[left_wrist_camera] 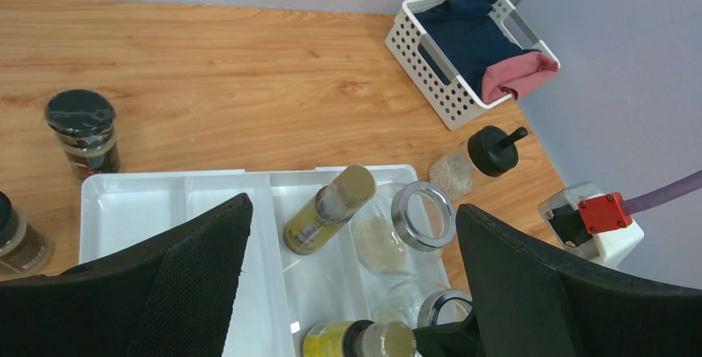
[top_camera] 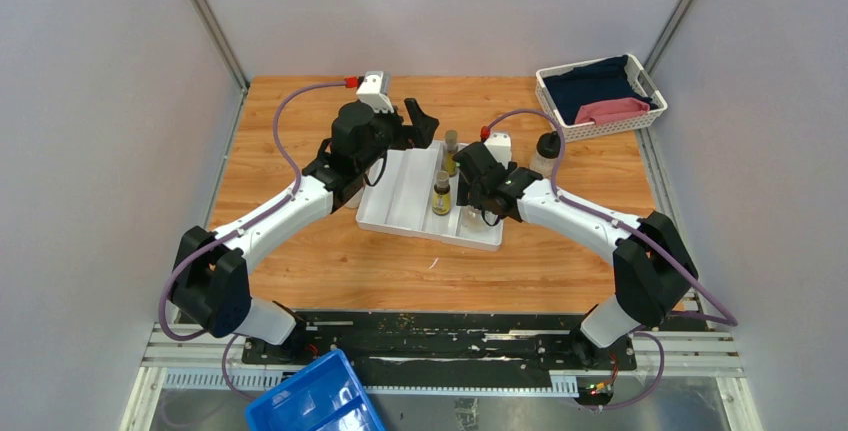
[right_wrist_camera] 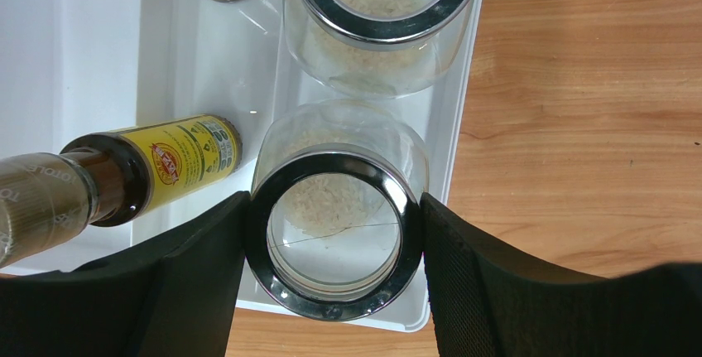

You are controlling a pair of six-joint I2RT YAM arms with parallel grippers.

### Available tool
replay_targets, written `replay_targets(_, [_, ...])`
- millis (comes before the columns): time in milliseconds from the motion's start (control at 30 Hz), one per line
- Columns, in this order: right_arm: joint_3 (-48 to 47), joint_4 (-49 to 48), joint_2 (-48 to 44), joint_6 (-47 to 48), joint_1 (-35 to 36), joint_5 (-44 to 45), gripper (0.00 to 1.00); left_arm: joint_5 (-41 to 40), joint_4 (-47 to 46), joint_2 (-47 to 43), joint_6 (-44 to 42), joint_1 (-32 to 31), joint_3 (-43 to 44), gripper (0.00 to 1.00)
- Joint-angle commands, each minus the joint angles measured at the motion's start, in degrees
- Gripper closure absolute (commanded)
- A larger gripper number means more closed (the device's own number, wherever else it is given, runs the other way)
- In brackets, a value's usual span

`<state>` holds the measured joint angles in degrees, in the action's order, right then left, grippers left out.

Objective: Organize the condiment bottles
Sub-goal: Place the bottle in the storage box.

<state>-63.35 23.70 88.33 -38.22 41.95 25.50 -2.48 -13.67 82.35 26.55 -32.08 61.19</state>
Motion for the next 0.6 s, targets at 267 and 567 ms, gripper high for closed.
replay_targets(267, [0.8,2.7,1.4,-1.2,0.0,0.2,0.56,0.5,-0.7,0.0,-0.3,-0.5,-0.2,0.03])
replay_targets(567, [-0.3,2.8,1.0,-0.7,0.6,-0.2,0.41,0.5,-0.7,0.0,-0.1,-0.5,-0.1,0.03])
